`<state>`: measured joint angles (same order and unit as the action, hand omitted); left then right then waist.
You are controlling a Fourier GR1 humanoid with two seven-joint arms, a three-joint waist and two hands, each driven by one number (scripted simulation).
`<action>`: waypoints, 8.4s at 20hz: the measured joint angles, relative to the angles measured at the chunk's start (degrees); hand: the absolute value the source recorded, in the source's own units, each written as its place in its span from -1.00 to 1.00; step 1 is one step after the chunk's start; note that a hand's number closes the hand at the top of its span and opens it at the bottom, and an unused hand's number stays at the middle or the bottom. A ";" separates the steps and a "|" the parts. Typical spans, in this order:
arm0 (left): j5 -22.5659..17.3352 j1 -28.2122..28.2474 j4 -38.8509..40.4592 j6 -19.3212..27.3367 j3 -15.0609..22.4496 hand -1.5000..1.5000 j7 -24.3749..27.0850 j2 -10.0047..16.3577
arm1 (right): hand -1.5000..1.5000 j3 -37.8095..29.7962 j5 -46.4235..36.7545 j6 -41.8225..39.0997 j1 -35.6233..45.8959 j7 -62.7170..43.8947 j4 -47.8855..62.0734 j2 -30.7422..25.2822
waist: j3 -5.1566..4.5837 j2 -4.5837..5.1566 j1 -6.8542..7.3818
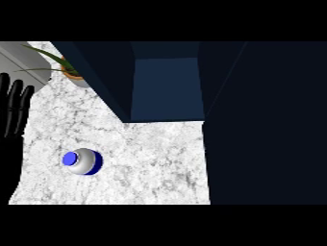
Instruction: Pick up the bottled water, place it into the cabinet and close the cabinet
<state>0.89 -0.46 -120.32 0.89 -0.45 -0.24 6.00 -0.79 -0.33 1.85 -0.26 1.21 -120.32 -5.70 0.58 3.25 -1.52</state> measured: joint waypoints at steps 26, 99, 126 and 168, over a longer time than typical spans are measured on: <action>-6.46 24.27 -14.98 -8.32 4.97 -1.00 -10.32 -0.43 | -1.00 6.53 12.58 -11.15 -26.94 -11.24 -18.33 -0.01 | -0.58 -3.46 1.37; -8.50 -11.24 89.54 -14.22 -14.15 1.00 53.94 -1.60 | -1.00 10.77 7.11 -23.79 -58.54 14.12 -21.08 -0.70 | 0.36 -3.71 0.75; -27.63 -21.54 60.09 20.43 21.06 1.00 29.83 -5.98 | -1.00 8.81 8.03 -23.46 -55.28 11.10 -20.75 0.12 | -0.56 -3.42 0.49; -29.08 -64.46 113.62 42.01 16.30 -1.00 30.71 -3.39 | -1.00 0.62 13.33 -29.24 -49.06 12.53 -16.90 -1.06 | -0.66 -1.31 -3.95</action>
<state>-28.20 -64.92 -6.70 42.90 15.85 30.47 2.61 -0.18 13.00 -27.39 -49.31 13.74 -137.22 -6.76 -0.08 1.94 -5.48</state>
